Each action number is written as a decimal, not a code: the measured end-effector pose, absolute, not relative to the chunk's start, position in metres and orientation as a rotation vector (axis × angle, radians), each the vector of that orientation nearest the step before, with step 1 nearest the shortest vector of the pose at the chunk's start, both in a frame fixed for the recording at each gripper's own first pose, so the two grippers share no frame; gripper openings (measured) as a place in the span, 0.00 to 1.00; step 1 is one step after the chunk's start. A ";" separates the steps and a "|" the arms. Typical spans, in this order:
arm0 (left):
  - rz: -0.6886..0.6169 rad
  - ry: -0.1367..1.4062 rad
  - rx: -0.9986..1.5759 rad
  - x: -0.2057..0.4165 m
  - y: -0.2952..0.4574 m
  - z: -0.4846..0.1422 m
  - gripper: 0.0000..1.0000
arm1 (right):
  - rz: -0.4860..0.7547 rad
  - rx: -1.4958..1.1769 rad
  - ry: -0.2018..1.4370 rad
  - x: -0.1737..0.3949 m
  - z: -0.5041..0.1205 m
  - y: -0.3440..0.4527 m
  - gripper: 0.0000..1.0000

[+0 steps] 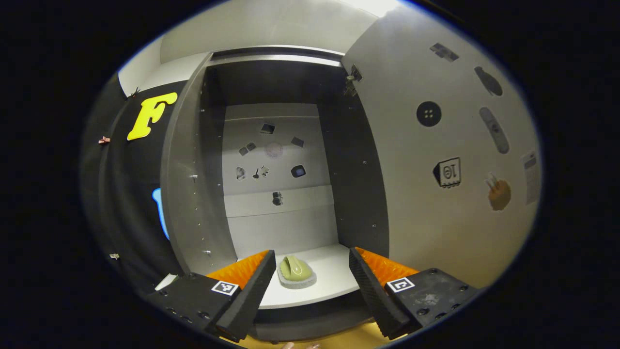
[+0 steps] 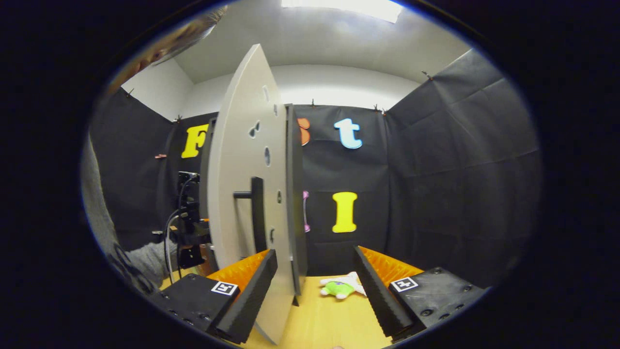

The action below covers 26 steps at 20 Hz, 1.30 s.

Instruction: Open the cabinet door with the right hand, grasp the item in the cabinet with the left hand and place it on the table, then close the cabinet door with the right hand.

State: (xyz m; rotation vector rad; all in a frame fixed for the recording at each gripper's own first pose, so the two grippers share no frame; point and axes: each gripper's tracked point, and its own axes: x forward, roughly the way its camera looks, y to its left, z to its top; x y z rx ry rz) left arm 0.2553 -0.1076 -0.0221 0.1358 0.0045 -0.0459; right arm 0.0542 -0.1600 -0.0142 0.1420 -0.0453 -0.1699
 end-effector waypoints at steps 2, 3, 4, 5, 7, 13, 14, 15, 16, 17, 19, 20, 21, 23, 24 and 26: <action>-0.029 0.022 0.158 0.276 -0.103 -0.030 0.95 | -0.205 0.168 -0.014 0.053 -0.028 -0.179 0.97; -0.018 0.033 0.165 0.286 -0.102 -0.034 0.99 | -0.210 0.175 0.005 0.060 -0.036 -0.188 0.97; -0.003 0.052 0.172 0.294 -0.099 -0.040 0.95 | -0.212 0.176 0.028 0.062 -0.044 -0.196 0.97; 0.012 0.082 0.164 0.302 -0.096 -0.047 0.95 | -0.213 0.165 0.060 0.066 -0.054 -0.203 0.97; 0.029 0.123 0.098 0.320 -0.093 -0.057 0.95 | -0.223 0.114 0.102 0.071 -0.067 -0.221 0.98; 0.058 0.226 0.068 0.372 -0.078 -0.074 0.91 | -0.273 0.107 0.145 0.079 -0.083 -0.250 0.97; 0.055 0.254 0.059 0.379 -0.077 -0.081 0.91 | -0.287 0.091 0.153 0.079 -0.085 -0.256 0.98; 0.060 0.291 0.059 0.385 -0.074 -0.089 0.90 | -0.302 0.072 0.156 0.081 -0.086 -0.262 0.98; 0.069 0.331 0.061 0.389 -0.071 -0.098 0.90 | -0.314 0.059 0.160 0.083 -0.087 -0.267 0.98; 0.072 0.351 0.061 0.393 -0.070 -0.103 0.88 | -0.321 0.055 0.165 0.085 -0.089 -0.269 0.98; 0.078 0.371 0.050 0.401 -0.068 -0.110 0.84 | -0.337 0.052 0.173 0.085 -0.094 -0.275 0.97; 0.075 0.386 0.038 0.404 -0.069 -0.114 0.82 | -0.344 0.053 0.183 0.085 -0.098 -0.277 0.98; 0.073 0.404 0.030 0.406 -0.070 -0.119 0.77 | -0.349 0.055 0.195 0.086 -0.101 -0.279 0.98; 0.075 0.437 0.036 0.412 -0.069 -0.126 0.71 | -0.357 0.047 0.203 0.087 -0.104 -0.283 0.98; 0.076 0.448 0.034 0.415 -0.068 -0.128 0.68 | -0.355 0.045 0.205 0.090 -0.105 -0.283 0.98; 0.102 0.454 0.030 0.423 -0.063 -0.132 0.41 | -0.352 0.044 0.206 0.092 -0.107 -0.283 0.98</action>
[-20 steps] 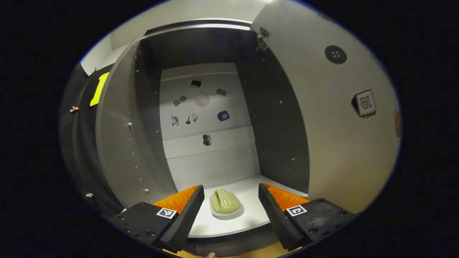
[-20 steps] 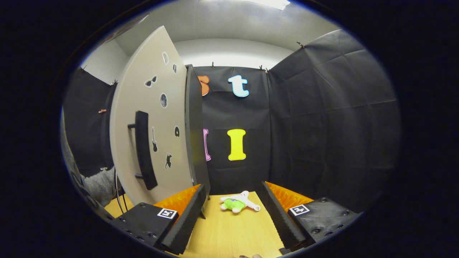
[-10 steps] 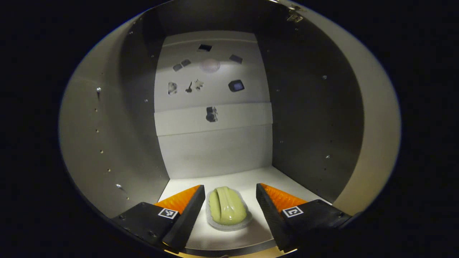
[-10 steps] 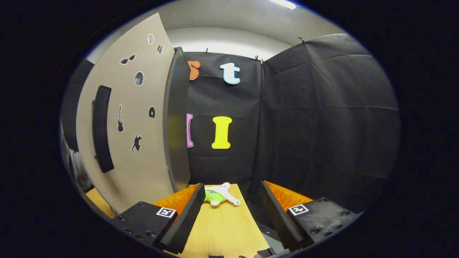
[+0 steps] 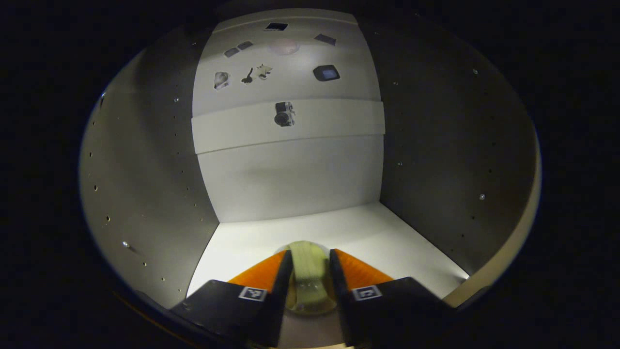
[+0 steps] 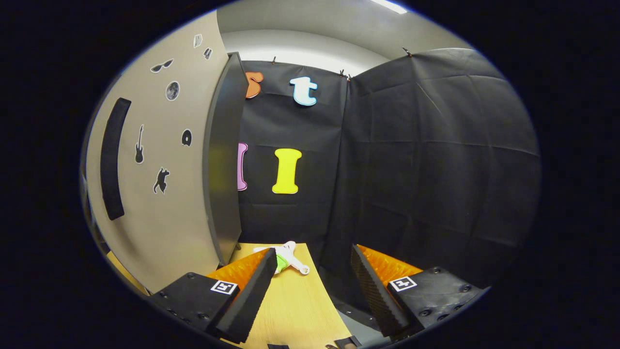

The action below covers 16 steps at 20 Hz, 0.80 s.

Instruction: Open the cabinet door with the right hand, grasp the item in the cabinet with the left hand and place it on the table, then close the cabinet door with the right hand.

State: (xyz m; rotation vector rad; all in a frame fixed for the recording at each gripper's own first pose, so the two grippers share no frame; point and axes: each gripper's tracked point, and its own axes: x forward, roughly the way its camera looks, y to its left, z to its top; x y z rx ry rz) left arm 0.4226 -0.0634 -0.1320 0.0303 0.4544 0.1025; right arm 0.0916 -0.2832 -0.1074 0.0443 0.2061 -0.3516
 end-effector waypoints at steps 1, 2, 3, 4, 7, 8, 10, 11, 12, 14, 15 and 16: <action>0.100 0.452 0.026 0.422 -0.062 -0.131 0.28 | -0.354 0.042 0.207 0.092 -0.109 -0.285 0.98; 0.098 0.455 0.027 0.422 -0.063 -0.130 0.27 | -0.359 0.039 0.209 0.091 -0.109 -0.285 0.96; 0.097 0.458 0.029 0.421 -0.062 -0.131 0.24 | -0.363 0.037 0.208 0.089 -0.108 -0.286 0.96; 0.098 0.463 0.030 0.419 -0.062 -0.131 0.23 | -0.364 0.040 0.204 0.090 -0.107 -0.286 0.97; 0.097 0.436 0.015 0.412 -0.061 -0.119 0.23 | -0.346 0.061 0.189 0.095 -0.104 -0.280 1.00; 0.096 0.420 0.014 0.407 -0.060 -0.111 0.22 | -0.340 0.059 0.186 0.096 -0.103 -0.279 0.97; 0.094 0.395 0.037 0.393 -0.059 -0.093 0.21 | -0.322 0.057 0.174 0.096 -0.097 -0.271 0.97; 0.091 0.379 0.049 0.382 -0.059 -0.083 0.22 | -0.308 0.059 0.169 0.095 -0.095 -0.264 0.97; 0.081 0.360 0.047 0.370 -0.062 -0.074 0.22 | -0.296 0.058 0.167 0.095 -0.094 -0.258 1.00; 0.051 0.339 0.011 0.339 -0.073 -0.063 0.22 | -0.285 0.052 0.162 0.091 -0.091 -0.247 0.97; 0.035 0.334 -0.011 0.319 -0.078 -0.060 0.22 | -0.280 0.055 0.154 0.089 -0.088 -0.240 0.97; 0.025 0.328 -0.022 0.299 -0.081 -0.058 0.22 | -0.271 0.060 0.139 0.087 -0.082 -0.231 0.97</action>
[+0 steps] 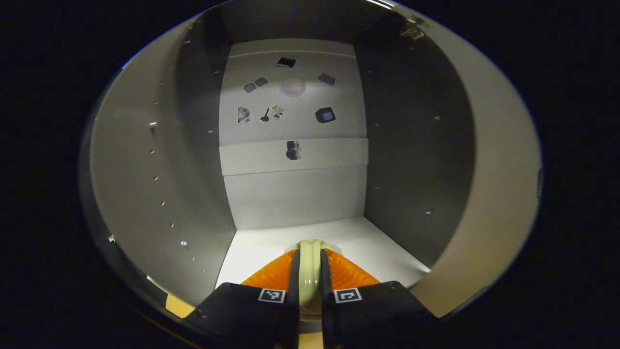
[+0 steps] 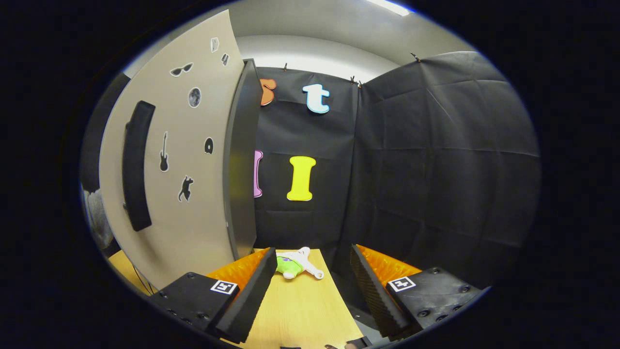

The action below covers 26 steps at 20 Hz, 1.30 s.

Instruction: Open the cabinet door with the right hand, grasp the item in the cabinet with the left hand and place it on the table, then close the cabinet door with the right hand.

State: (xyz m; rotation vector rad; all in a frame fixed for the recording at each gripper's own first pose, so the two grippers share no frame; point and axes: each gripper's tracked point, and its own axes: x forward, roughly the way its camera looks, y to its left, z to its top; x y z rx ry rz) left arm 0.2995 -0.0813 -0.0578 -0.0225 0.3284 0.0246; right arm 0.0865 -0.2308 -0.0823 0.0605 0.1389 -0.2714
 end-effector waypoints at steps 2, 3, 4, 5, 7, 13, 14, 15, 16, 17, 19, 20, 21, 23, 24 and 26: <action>0.025 0.329 -0.015 0.255 -0.084 -0.060 0.22 | -0.255 0.077 0.111 0.080 -0.072 -0.211 0.97; 0.012 0.341 -0.006 0.230 -0.089 -0.065 0.22 | -0.242 0.086 0.103 0.075 -0.069 -0.201 0.96; 0.005 0.352 -0.005 0.208 -0.095 -0.071 0.22 | -0.225 0.090 0.100 0.068 -0.065 -0.188 1.00; -0.011 0.365 -0.011 0.185 -0.102 -0.079 0.22 | -0.214 0.090 0.100 0.060 -0.063 -0.178 0.96; -0.027 0.387 -0.066 0.146 -0.113 -0.095 0.22 | -0.198 0.093 0.114 0.040 -0.062 -0.161 0.97; -0.024 0.414 -0.127 0.060 -0.132 -0.142 0.23 | -0.100 0.105 0.113 -0.003 -0.040 -0.113 0.96; -0.018 0.411 -0.119 0.051 -0.134 -0.147 0.23 | -0.083 0.111 0.117 -0.007 -0.039 -0.108 0.96; -0.009 0.406 -0.108 0.044 -0.136 -0.153 0.23 | -0.073 0.117 0.120 -0.009 -0.038 -0.107 0.96; -0.004 0.403 -0.100 0.036 -0.139 -0.161 0.23 | -0.064 0.125 0.121 -0.009 -0.037 -0.106 0.96; 0.004 0.403 -0.098 0.031 -0.143 -0.170 0.23 | -0.058 0.133 0.124 -0.008 -0.039 -0.108 0.97; 0.055 0.384 -0.096 0.015 -0.146 -0.186 0.23 | -0.064 0.119 0.134 0.000 -0.047 -0.124 0.97; 0.076 0.365 -0.090 0.008 -0.151 -0.195 0.23 | -0.064 0.107 0.151 0.005 -0.056 -0.130 0.97; 0.095 0.354 -0.089 0.002 -0.155 -0.206 0.23 | -0.053 0.103 0.177 0.009 -0.066 -0.135 0.97; 0.120 0.363 -0.109 -0.009 -0.166 -0.240 0.23 | -0.012 0.118 0.230 0.020 -0.087 -0.134 0.97; 0.127 0.372 -0.118 -0.012 -0.172 -0.258 0.23 | 0.013 0.120 0.249 0.025 -0.094 -0.133 0.98; 0.168 0.382 -0.118 -0.026 -0.178 -0.293 0.23 | 0.054 0.092 0.293 0.036 -0.113 -0.136 0.98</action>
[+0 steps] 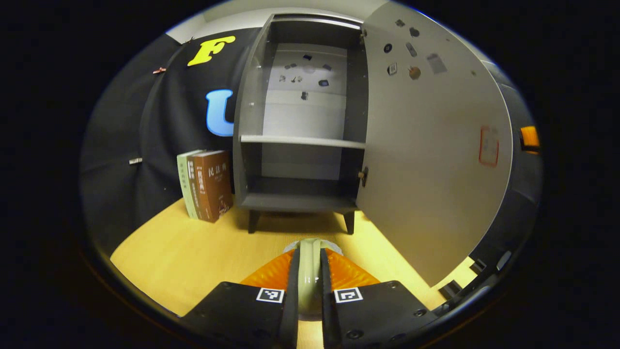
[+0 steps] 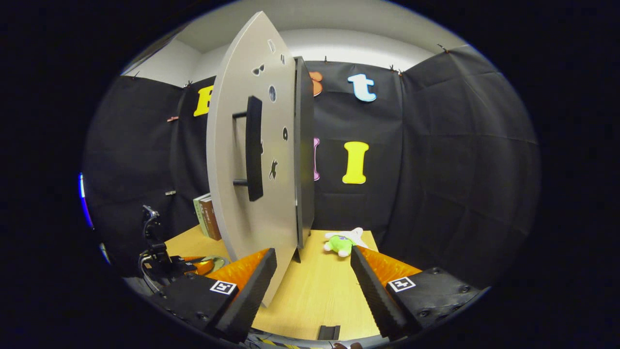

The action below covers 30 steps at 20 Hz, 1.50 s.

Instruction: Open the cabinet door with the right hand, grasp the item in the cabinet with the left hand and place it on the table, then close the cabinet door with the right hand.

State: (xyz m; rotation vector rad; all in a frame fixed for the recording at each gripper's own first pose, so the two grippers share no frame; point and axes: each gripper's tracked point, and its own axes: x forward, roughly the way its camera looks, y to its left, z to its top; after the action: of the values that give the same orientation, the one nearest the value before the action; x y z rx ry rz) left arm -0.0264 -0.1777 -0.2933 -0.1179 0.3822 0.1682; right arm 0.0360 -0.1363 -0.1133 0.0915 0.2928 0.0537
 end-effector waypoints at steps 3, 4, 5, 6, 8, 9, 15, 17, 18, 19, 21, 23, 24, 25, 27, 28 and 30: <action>0.189 0.399 -0.099 -0.041 -0.191 -0.342 0.23 | 0.119 0.051 0.344 0.047 -0.140 -0.135 0.97; 0.190 0.402 -0.091 -0.044 -0.194 -0.356 0.23 | 0.139 0.052 0.368 0.048 -0.149 -0.134 0.97; 0.189 0.406 -0.093 -0.046 -0.197 -0.369 0.23 | 0.152 0.048 0.396 0.049 -0.161 -0.132 0.98; 0.189 0.415 -0.105 -0.047 -0.199 -0.381 0.24 | 0.161 0.035 0.417 0.048 -0.169 -0.134 0.98; 0.209 0.443 -0.124 -0.049 -0.197 -0.400 0.24 | 0.171 0.015 0.456 0.048 -0.185 -0.135 0.98; 0.221 0.458 -0.131 -0.050 -0.194 -0.406 0.26 | 0.176 0.014 0.465 0.049 -0.190 -0.135 0.98; 0.221 0.460 -0.098 -0.045 -0.182 -0.410 0.28 | 0.185 0.021 0.451 0.062 -0.190 -0.136 0.98; 0.184 0.445 -0.070 -0.044 -0.185 -0.402 0.39 | 0.172 0.028 0.454 0.065 -0.192 -0.140 0.98; 0.177 0.437 -0.058 -0.045 -0.187 -0.399 0.46 | 0.172 0.038 0.456 0.066 -0.192 -0.141 0.98; 0.180 0.430 -0.047 -0.046 -0.187 -0.392 0.60 | 0.170 0.048 0.452 0.066 -0.189 -0.140 0.98; 0.194 0.403 -0.010 -0.047 -0.184 -0.371 0.82 | 0.163 0.052 0.432 0.069 -0.182 -0.143 0.98; 0.204 0.349 0.072 -0.048 -0.178 -0.335 0.98 | 0.170 0.075 0.425 0.070 -0.176 -0.141 0.98; 0.214 0.316 0.114 -0.050 -0.176 -0.314 0.98 | 0.187 0.097 0.417 0.070 -0.171 -0.136 0.98; 0.217 0.282 0.140 -0.051 -0.175 -0.290 0.96 | 0.204 0.107 0.406 0.071 -0.165 -0.131 0.98; 0.211 0.222 0.144 -0.058 -0.180 -0.248 0.96 | 0.223 0.094 0.400 0.068 -0.162 -0.130 0.97; 0.214 0.198 0.130 -0.064 -0.181 -0.231 0.96 | 0.235 0.097 0.402 0.065 -0.163 -0.127 0.98; 0.234 0.166 0.087 -0.075 -0.182 -0.197 0.96 | 0.266 0.114 0.399 0.062 -0.160 -0.116 0.98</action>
State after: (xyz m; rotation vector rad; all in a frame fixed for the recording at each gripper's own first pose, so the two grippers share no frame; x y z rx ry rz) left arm -0.0751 -0.1818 -0.1966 0.0868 0.1655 0.2338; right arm 0.0622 -0.1162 -0.1602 0.1140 0.3991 0.2665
